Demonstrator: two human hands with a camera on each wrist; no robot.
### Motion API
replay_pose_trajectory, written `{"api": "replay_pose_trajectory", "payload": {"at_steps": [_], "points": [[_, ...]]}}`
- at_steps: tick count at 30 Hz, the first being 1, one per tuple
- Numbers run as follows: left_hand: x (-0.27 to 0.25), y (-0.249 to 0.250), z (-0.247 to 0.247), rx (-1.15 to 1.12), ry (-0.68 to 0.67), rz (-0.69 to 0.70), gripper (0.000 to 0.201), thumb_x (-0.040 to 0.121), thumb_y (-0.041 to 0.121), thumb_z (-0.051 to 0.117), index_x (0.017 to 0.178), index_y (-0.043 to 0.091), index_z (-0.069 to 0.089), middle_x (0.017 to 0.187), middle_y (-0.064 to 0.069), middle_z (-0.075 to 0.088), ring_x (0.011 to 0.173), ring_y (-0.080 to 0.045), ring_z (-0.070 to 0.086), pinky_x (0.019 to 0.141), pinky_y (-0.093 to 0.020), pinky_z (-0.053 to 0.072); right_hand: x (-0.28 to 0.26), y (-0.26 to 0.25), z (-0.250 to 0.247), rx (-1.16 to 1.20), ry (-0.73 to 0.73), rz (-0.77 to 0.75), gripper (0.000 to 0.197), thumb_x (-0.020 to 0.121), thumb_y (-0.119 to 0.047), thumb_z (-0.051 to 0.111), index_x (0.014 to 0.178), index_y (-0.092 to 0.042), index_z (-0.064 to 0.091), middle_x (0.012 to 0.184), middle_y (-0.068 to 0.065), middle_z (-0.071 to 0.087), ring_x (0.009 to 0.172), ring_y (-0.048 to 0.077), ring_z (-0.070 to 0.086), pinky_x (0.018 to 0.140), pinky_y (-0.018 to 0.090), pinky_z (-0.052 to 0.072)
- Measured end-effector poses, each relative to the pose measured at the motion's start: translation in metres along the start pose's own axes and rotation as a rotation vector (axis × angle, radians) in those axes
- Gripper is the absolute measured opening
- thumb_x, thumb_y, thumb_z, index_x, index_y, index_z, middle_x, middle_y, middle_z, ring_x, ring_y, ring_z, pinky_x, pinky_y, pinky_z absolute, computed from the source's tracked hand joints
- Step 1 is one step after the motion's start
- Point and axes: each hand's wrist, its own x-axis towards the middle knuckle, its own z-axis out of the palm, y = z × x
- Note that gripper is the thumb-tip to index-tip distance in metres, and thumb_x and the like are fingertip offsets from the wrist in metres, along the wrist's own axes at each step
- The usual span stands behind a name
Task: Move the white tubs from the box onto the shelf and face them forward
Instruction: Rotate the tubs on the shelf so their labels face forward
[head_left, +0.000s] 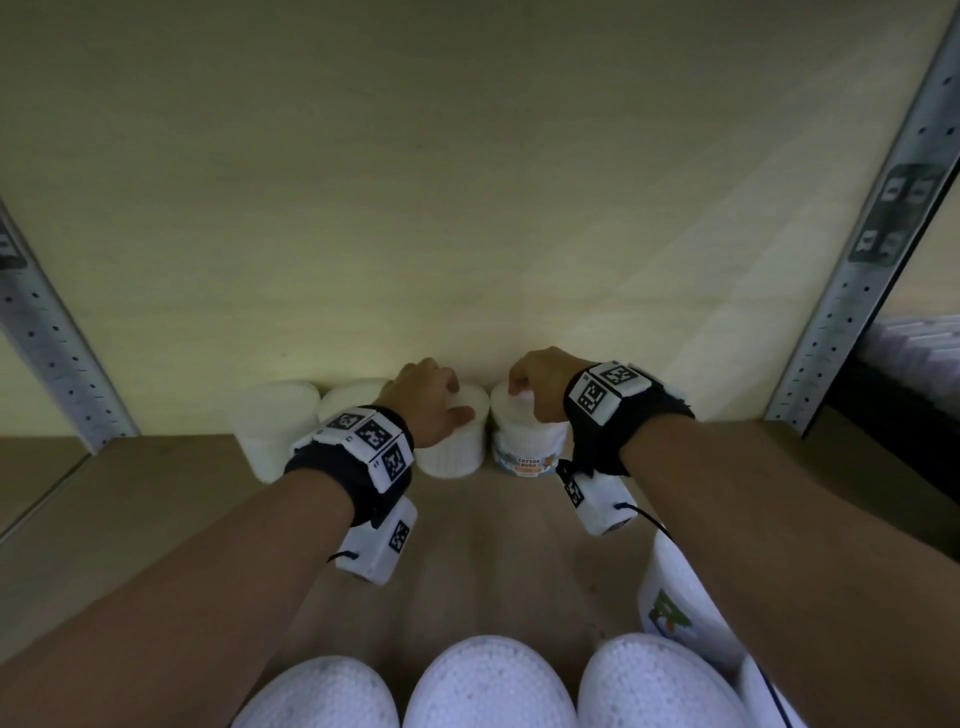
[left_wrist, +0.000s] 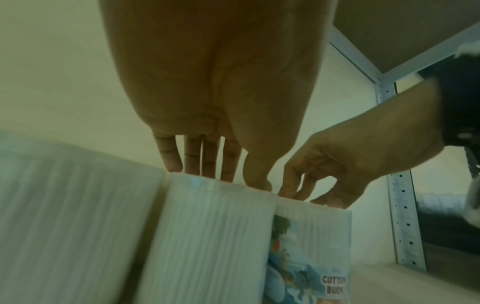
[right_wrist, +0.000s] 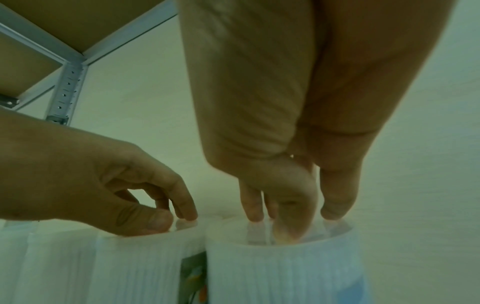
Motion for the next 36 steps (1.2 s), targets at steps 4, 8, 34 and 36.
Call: {"api": "replay_pose_trajectory", "payload": {"at_steps": [4,8,34,36], "points": [[-0.004,0.000,-0.010,-0.044,-0.091,0.076,0.042,0.092,0.020,0.058,0.133,0.013,0.050,0.141,-0.009,0.044,0.129,-0.026,0.044,0.103,-0.032,0.037,-0.001,-0.001,-0.001,-0.001,-0.005,0.001,0.043,0.087,0.003,0.054,0.128,-0.008,0.057,0.136,0.014,0.051,0.119,0.033,0.054,0.088,0.032,0.046],[-0.004,-0.003,-0.017,-0.066,-0.156,0.132,0.047,0.088,-0.006,0.046,0.126,0.020,0.056,0.146,-0.005,0.043,0.131,-0.024,0.044,0.095,-0.030,0.041,0.000,-0.001,-0.001,0.001,-0.009,0.001,0.042,0.086,0.003,0.055,0.127,-0.008,0.057,0.136,0.015,0.051,0.118,0.034,0.055,0.091,0.036,0.047],[-0.004,-0.002,-0.011,-0.165,-0.130,0.136,0.049,0.085,-0.009,0.046,0.127,0.016,0.052,0.142,-0.006,0.046,0.132,-0.023,0.043,0.100,-0.030,0.039,-0.002,-0.004,-0.005,-0.007,-0.017,0.005,0.044,0.086,0.003,0.056,0.129,-0.007,0.057,0.138,0.013,0.050,0.123,0.031,0.052,0.090,0.030,0.044],[-0.005,-0.001,-0.013,-0.221,-0.114,0.150,0.055,0.079,-0.015,0.042,0.126,0.012,0.053,0.138,-0.006,0.050,0.132,-0.021,0.044,0.099,-0.025,0.038,-0.002,-0.004,-0.005,-0.005,-0.014,0.006,0.044,0.086,0.003,0.057,0.129,-0.006,0.057,0.137,0.014,0.051,0.122,0.032,0.053,0.089,0.030,0.043]]}}
